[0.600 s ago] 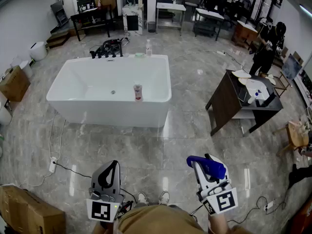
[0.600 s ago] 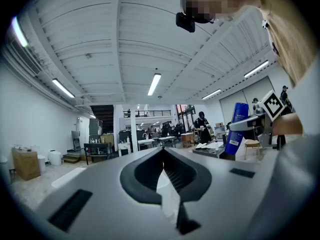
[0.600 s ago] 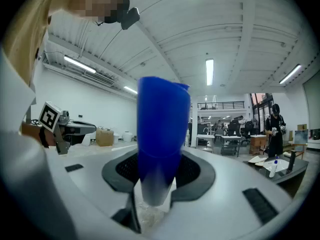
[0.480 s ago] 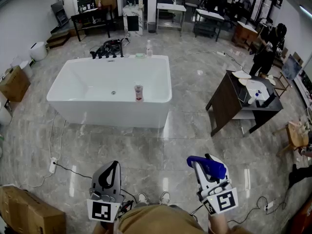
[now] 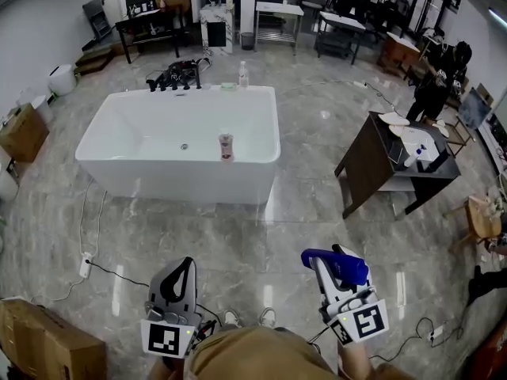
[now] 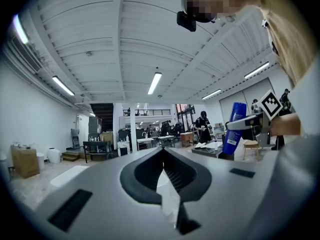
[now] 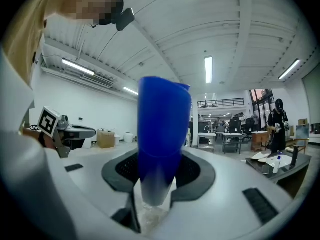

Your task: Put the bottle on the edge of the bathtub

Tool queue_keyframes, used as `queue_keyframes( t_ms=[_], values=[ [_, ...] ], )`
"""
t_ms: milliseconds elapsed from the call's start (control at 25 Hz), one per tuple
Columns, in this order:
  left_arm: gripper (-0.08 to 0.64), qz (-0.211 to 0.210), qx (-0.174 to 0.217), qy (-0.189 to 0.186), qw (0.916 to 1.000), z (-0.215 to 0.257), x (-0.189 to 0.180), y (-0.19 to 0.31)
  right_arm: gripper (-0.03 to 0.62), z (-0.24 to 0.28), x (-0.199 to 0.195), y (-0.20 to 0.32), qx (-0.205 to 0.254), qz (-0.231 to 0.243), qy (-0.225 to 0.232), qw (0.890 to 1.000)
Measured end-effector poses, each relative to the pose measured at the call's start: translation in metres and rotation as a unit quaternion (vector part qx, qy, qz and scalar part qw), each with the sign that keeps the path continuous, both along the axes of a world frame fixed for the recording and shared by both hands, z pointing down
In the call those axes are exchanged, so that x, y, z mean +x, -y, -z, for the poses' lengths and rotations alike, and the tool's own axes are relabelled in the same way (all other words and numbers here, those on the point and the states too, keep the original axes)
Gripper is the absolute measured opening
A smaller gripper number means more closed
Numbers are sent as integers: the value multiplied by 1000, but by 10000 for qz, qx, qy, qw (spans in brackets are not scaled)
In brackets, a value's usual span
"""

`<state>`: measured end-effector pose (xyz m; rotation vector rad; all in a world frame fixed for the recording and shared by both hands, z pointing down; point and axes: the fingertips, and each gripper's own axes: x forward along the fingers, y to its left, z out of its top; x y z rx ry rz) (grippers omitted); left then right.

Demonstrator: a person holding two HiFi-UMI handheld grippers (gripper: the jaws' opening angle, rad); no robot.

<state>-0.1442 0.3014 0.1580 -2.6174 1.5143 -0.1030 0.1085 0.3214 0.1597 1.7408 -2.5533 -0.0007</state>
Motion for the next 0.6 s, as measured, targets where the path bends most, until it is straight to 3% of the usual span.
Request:
queue_keyframes(
  t_ms=[240,600],
  values=[
    [6,-42,-150,-20,9999,-3,22,7,158,6,12,8,-15,130,-45,9999],
    [6,137,31,22,9999,3,55,11,158,-2,48,20,-20,234,-171,9996]
  ],
)
